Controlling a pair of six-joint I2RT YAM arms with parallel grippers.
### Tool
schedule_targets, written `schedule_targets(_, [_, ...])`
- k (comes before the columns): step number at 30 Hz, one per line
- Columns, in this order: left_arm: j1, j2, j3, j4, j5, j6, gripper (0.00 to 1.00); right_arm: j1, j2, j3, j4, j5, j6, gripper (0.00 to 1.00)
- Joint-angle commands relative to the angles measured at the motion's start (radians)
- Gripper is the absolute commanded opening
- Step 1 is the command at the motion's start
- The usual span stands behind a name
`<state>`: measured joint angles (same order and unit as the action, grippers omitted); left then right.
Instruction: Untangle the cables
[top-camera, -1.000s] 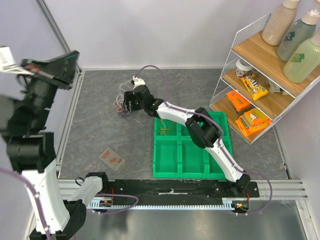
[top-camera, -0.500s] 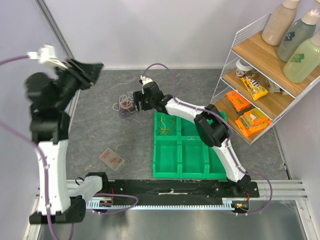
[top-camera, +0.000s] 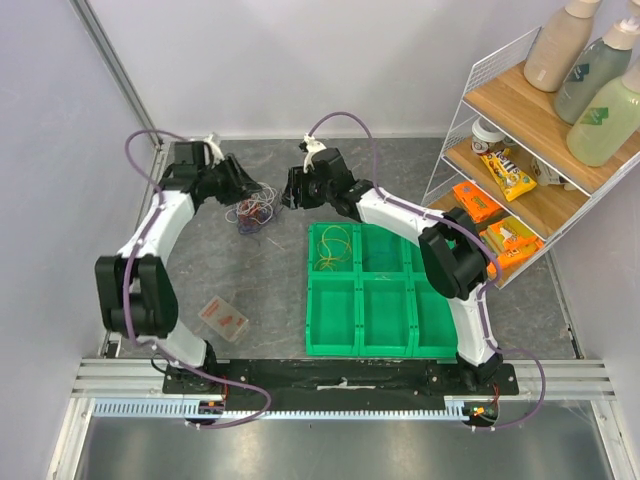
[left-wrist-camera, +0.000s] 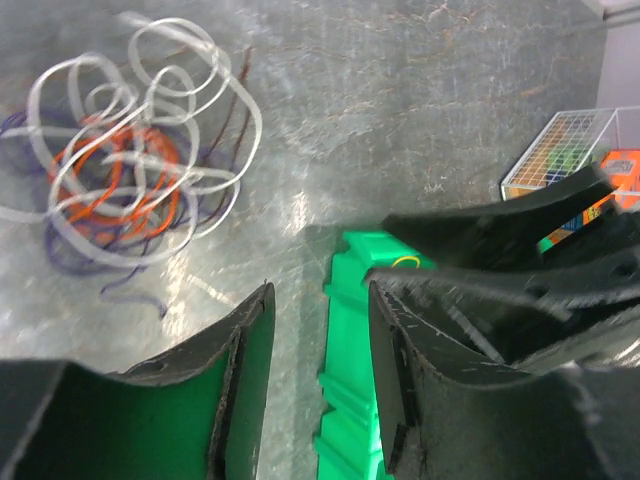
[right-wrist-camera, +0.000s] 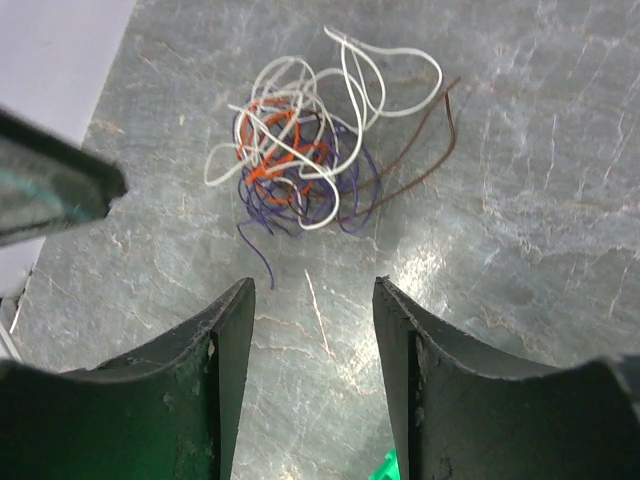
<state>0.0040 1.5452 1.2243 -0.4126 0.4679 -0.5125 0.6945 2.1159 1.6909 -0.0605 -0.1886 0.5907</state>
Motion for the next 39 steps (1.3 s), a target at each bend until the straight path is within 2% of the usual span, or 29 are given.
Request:
schedule_targets(1, [-0.099,0.14,0.161,0.068,-0.049,0.083,0.48,-0.003,-0.034,-0.039,0.039,-0.034,0.02,0.57])
schedule_targets(5, [-0.171,0.295,0.273,-0.023,-0.222,0.043,0.47,-0.015,-0.074,-0.109,0.086,-0.04,0.029,0.57])
schedule_targets(11, [-0.196,0.349,0.251,0.024,-0.412,-0.046,0.47,-0.027,-0.165,-0.223,0.122,-0.015,0.015,0.57])
schedule_targets(19, [-0.197,0.424,0.251,0.075,-0.443,-0.063,0.47,-0.036,-0.2,-0.278,0.151,-0.025,0.014,0.57])
schedule_targets(24, [-0.197,0.498,0.319,0.066,-0.385,-0.057,0.46,-0.036,-0.194,-0.27,0.159,-0.035,0.024,0.57])
schedule_targets(26, [-0.199,0.51,0.345,0.072,-0.376,-0.038,0.41,-0.035,-0.185,-0.267,0.16,-0.04,0.031,0.57])
schedule_targets(27, [-0.196,0.512,0.359,0.071,-0.374,-0.023,0.32,-0.035,-0.18,-0.266,0.163,-0.044,0.035,0.57])
schedule_targets(28, [-0.194,0.504,0.366,0.064,-0.361,-0.005,0.14,-0.033,-0.169,-0.261,0.165,-0.052,0.04,0.57])
schedule_targets(29, [-0.193,0.484,0.369,0.057,-0.357,0.003,0.02,-0.03,-0.159,-0.255,0.165,-0.055,0.038,0.58])
schedule_targets(33, [-0.196,0.313,0.264,0.127,-0.345,0.015,0.02,-0.012,-0.116,-0.229,0.163,-0.055,0.026,0.67])
schedule_targets(39, [-0.176,-0.001,0.149,0.083,-0.276,0.039,0.02,-0.006,-0.024,-0.145,0.231,-0.086,0.124,0.72])
